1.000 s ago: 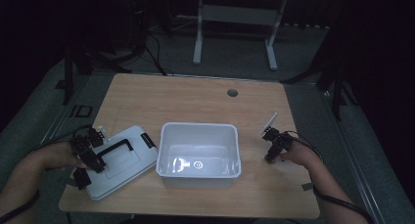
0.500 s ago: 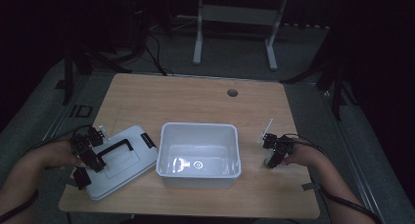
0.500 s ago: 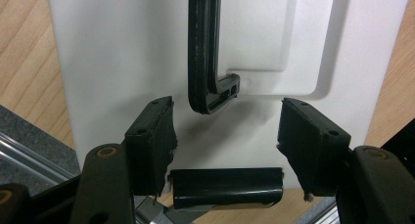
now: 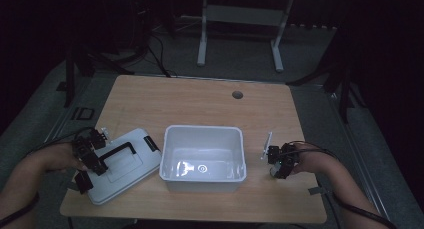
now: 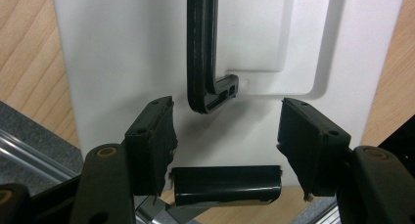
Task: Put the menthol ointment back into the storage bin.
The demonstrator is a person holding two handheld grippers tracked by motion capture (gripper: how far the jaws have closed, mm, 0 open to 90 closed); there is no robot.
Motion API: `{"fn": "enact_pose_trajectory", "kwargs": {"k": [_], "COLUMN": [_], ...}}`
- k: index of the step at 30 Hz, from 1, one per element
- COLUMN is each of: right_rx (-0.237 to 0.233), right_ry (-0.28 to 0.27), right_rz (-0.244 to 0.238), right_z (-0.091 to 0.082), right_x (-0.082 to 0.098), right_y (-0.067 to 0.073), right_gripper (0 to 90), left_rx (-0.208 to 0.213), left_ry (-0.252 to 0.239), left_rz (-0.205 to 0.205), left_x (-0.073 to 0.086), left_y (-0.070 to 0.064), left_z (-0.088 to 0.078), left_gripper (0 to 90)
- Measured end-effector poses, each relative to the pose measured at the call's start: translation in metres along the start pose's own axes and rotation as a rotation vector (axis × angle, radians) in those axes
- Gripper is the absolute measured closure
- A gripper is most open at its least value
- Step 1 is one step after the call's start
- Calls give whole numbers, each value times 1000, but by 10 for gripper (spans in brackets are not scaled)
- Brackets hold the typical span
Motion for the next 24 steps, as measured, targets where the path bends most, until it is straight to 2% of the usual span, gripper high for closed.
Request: {"fn": "enact_pose_trajectory", "kwargs": {"k": [6, 8, 10, 13, 14, 15, 16, 18, 24], "right_rx": [-15, -37, -55, -59, -70, -70, -87, -90, -69], "right_ry": [8, -37, -51, -15, -19, -19, -41, -55, -2], "right_rz": [-34, -27, -38, -59, -66, -66, -61, -47, -58], "right_z": [-7, -14, -20, -26, -29, -29, -39, -46, -63], "right_x": [-5, -6, -7, -9, -9, -9, -10, -11, -15], "right_y": [11, 14, 18, 22, 23, 23, 26, 27, 30], "right_gripper": [501, 501, 502, 501, 501, 501, 501, 501, 501], "left_rx": [-9, -2, -1, -5, -11, -11, -12, -12, -6], "left_ry": [2, -8, -3, -2, -2, -2, 3, 7, 14], "left_rz": [1, 0, 7, 5, 7, 7, 5, 4, 9], "left_x": [1, 1, 1, 2, 2, 2, 2, 2, 1], "left_y": [-1, -1, -2, -2, -2, -2, -2, -1, -3], "left_z": [0, 0, 0, -1, -2, -2, -1, 0, 1], "left_gripper": [381, 381, 381, 381, 381, 381, 381, 381, 381]}}
Point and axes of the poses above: each handheld gripper's, and its own axes: z roughly forward along the jaws, x roughly out of its underside, y roughly to its left, the point moved 2 cm from there along z, roughly forward along the jaws, and after that the axes turned 6 degrees about -z, right-handed, at the moved point
